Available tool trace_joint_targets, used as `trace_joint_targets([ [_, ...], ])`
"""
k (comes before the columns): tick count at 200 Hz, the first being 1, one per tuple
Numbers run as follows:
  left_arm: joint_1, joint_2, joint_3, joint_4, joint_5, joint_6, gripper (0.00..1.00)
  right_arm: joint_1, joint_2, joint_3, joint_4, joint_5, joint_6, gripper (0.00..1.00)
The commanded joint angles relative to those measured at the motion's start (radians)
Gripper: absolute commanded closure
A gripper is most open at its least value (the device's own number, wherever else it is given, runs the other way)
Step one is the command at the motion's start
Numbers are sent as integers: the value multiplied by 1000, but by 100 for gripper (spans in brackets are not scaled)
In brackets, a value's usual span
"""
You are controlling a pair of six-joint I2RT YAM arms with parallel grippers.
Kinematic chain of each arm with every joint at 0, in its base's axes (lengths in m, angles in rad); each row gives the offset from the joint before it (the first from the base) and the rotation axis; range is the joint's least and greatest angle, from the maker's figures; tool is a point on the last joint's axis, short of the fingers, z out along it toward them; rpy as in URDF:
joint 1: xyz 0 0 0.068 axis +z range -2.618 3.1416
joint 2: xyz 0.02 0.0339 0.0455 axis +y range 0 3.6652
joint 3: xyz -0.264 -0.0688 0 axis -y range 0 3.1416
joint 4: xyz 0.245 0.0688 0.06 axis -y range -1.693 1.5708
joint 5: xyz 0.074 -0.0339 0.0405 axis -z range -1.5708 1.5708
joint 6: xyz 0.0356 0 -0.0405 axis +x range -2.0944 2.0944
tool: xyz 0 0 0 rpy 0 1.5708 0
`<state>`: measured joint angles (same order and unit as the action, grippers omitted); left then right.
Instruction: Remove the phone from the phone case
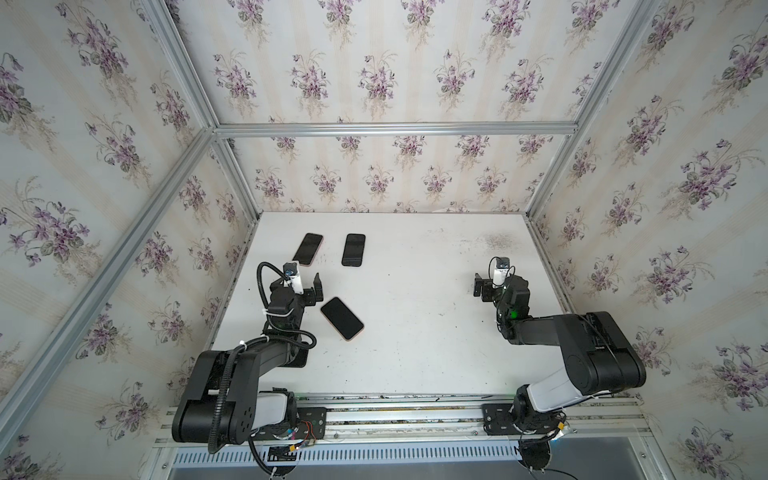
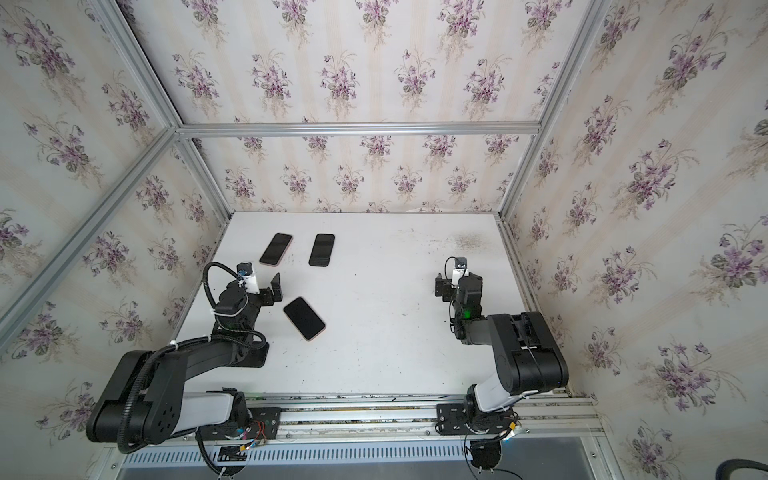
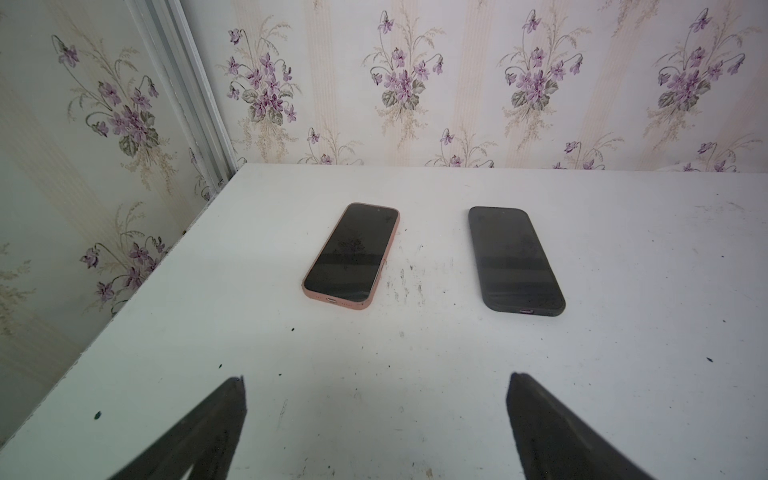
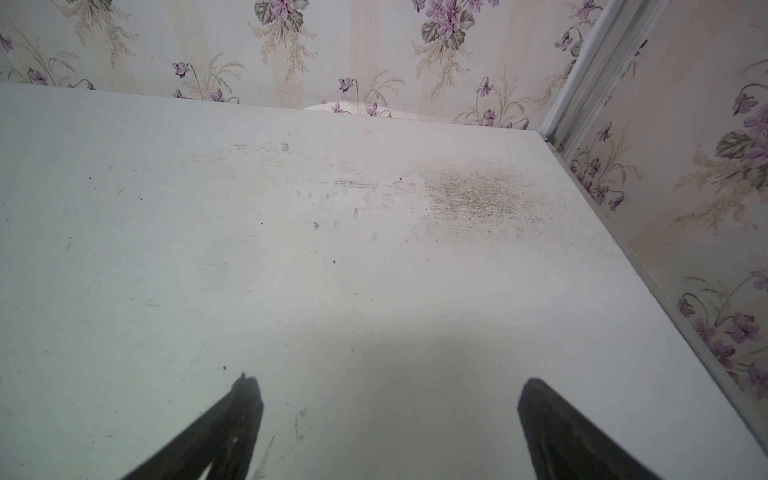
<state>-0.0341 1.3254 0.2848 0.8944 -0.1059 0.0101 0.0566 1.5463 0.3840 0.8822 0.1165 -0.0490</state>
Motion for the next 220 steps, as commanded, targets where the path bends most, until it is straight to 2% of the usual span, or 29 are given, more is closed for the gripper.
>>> trace_joint_targets([
  [1, 0, -2, 2, 34, 6, 10, 0, -1, 1, 4, 31, 10, 3, 0],
  [50, 1, -2, 4, 32, 11, 10, 0, 0, -2, -13, 58, 71, 24, 0],
  [76, 9, -16, 16, 13, 38, 15, 0, 3, -50, -16, 29, 35, 4, 0],
  [88, 7, -84, 76, -176, 42, 17, 0, 15, -136, 15, -129, 74, 10, 0],
  [108, 7, -206, 215, -500, 23, -24, 0, 16, -284, 131, -494, 107, 81, 0],
  [122, 6, -262, 313, -706, 21, -81, 0, 16, -359, 228, -743, 74, 112, 0],
  [143, 4, -312, 476, -1007, 94, -179, 0, 17, -435, 352, -1028, 4, 156, 0],
  [178, -7, -348, 666, -1406, 164, -321, 0, 17, -519, 487, -1330, -153, 252, 0],
  [202, -13, -389, 718, -1544, 307, -385, 0, 20, -519, 561, -1487, -300, 302, 0],
  [220, -23, -407, 728, -1633, 308, -443, 0, 50, -513, 584, -1566, -371, 334, 0],
])
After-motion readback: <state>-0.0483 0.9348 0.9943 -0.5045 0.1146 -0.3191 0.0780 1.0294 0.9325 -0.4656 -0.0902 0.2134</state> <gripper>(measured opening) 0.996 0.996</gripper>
